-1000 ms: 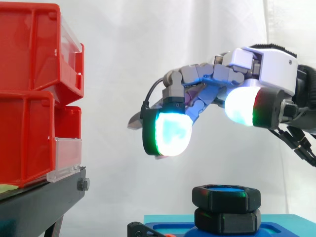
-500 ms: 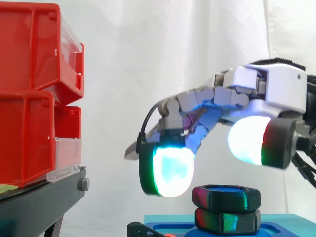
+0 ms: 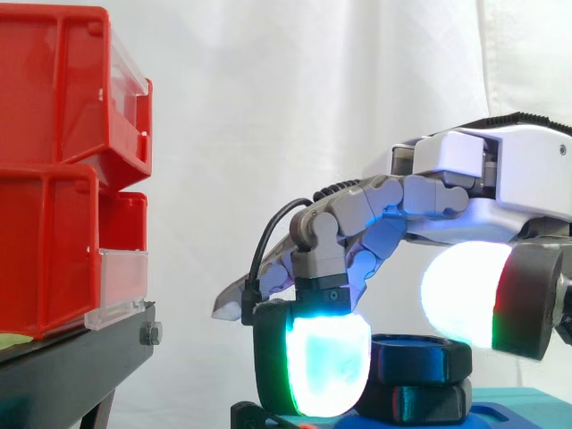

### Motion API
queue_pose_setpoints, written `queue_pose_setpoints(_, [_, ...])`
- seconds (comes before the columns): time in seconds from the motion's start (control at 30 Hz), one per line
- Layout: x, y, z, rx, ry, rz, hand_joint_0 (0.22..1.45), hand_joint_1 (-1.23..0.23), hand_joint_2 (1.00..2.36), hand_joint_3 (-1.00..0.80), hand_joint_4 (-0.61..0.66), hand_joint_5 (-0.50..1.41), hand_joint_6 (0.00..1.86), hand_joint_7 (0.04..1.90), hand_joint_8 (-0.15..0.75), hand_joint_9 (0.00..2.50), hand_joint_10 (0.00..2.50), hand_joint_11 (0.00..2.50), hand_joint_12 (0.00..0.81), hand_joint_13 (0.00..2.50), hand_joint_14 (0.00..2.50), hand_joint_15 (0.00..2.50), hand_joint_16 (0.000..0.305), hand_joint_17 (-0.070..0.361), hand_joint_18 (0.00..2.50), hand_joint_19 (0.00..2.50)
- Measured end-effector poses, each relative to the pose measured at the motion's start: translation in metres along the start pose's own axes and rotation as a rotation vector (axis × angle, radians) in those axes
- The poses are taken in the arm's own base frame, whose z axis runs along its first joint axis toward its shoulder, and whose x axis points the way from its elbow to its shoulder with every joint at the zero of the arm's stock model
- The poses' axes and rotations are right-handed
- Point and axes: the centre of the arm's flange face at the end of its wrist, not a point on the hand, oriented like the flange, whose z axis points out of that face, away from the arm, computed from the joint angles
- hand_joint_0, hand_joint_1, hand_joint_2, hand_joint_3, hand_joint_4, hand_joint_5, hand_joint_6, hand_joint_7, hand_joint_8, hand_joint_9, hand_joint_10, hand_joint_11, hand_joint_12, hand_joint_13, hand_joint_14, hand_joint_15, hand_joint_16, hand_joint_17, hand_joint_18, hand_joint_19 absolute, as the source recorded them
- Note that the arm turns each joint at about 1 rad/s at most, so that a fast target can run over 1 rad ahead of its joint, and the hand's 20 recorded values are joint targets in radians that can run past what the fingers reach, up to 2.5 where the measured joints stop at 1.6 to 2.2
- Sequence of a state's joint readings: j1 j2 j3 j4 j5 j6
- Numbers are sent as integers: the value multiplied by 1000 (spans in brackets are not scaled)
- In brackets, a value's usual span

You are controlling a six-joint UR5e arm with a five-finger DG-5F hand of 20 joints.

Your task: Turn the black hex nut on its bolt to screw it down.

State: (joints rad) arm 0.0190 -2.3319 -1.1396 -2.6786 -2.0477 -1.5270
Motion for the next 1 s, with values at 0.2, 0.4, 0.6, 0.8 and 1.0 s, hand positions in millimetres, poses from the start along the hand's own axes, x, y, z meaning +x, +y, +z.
queue_pose_setpoints(0.2, [0, 2, 1, 1, 3, 1, 537, -456, 1006, -447, 37, 5, 508, 1282, 263, 950, 9, 206, 309, 553, 1, 32, 47, 105, 371, 558])
queue_pose_setpoints(0.4, [2, 3, 0, -1, 11, 6, 518, -472, 1002, -475, 37, 5, 509, 1286, 263, 930, 10, 217, 311, 539, 1, 36, 48, 107, 354, 558])
queue_pose_setpoints(0.6, [1, 2, -1, 0, 12, 6, 482, -467, 1000, -500, 50, 10, 509, 1285, 267, 910, 9, 207, 323, 528, 1, 30, 51, 114, 354, 556])
queue_pose_setpoints(0.8, [1, -2, -2, 3, 8, 3, 481, -509, 1001, -494, 209, -29, 507, 1217, 258, 865, 10, 201, 322, 501, 1, 32, 51, 115, 310, 565])
queue_pose_setpoints(1.0, [1, -3, -3, 5, 7, 2, 396, -512, 1000, -500, 325, -77, 504, 1042, 287, 861, 9, 177, 360, 520, 0, 14, 59, 134, 363, 541])
